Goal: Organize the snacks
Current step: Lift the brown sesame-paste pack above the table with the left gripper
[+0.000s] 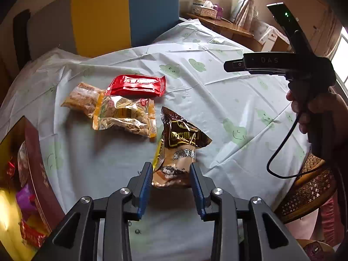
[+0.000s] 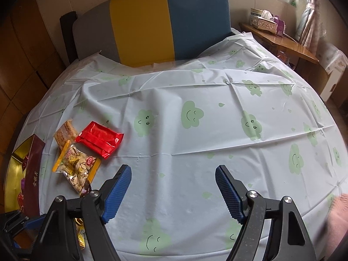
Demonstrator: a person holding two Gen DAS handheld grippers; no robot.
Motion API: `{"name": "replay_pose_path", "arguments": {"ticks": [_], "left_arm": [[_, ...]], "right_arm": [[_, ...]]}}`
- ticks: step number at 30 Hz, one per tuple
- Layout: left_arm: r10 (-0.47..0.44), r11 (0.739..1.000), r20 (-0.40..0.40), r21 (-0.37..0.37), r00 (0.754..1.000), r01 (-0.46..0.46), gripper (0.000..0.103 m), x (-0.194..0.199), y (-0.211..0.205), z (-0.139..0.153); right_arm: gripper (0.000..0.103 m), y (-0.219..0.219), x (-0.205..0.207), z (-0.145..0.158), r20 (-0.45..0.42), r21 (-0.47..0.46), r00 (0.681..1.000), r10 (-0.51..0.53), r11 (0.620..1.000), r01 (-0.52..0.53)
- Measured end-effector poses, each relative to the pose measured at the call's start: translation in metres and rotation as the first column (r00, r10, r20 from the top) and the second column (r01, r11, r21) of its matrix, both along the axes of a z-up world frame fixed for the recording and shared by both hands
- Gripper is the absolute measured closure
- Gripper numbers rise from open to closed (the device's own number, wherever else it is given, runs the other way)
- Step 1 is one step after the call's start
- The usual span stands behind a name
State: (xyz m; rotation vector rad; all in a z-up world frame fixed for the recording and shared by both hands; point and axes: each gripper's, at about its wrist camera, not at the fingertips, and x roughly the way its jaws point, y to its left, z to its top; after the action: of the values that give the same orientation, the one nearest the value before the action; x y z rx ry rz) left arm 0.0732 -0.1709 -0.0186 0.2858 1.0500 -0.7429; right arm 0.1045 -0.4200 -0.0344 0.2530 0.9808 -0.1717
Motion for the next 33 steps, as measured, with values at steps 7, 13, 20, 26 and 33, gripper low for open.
{"name": "replay_pose_path", "arguments": {"ticks": [7,13,20,26,33], "left_arm": [[-0.013,1.0,-0.03,0.024,0.999,0.013,0.065,0.013,-0.013,-0.011],[-0.039,0.999,-0.059,0.005,0.997,0.04,0.063,0.021,-0.024,-0.017],[-0.093,0.995,-0.072,0.022,0.993,0.095,0.06,0.019,-0.039,-0.025],[-0.113,0.991,-0.037,0.074,0.993,0.116,0.059,0.012,-0.049,-0.031],[-0.114,0.988,-0.013,0.106,0.993,0.115,0.059,0.009,-0.051,-0.035]], "right_arm": [[0.023,0.002,0.001,0.001,0.004,0.002,1.0,0.006,1.0,-0.006],[0.023,0.003,0.002,0.001,0.001,-0.001,1.0,0.01,1.0,-0.01],[0.022,0.004,0.002,0.001,-0.003,-0.004,1.0,0.013,1.0,-0.013],[0.021,0.004,0.002,0.0,-0.003,-0.005,1.0,0.014,1.0,-0.014],[0.021,0.004,0.002,0.0,-0.004,-0.005,1.0,0.015,1.0,-0.015]]}}
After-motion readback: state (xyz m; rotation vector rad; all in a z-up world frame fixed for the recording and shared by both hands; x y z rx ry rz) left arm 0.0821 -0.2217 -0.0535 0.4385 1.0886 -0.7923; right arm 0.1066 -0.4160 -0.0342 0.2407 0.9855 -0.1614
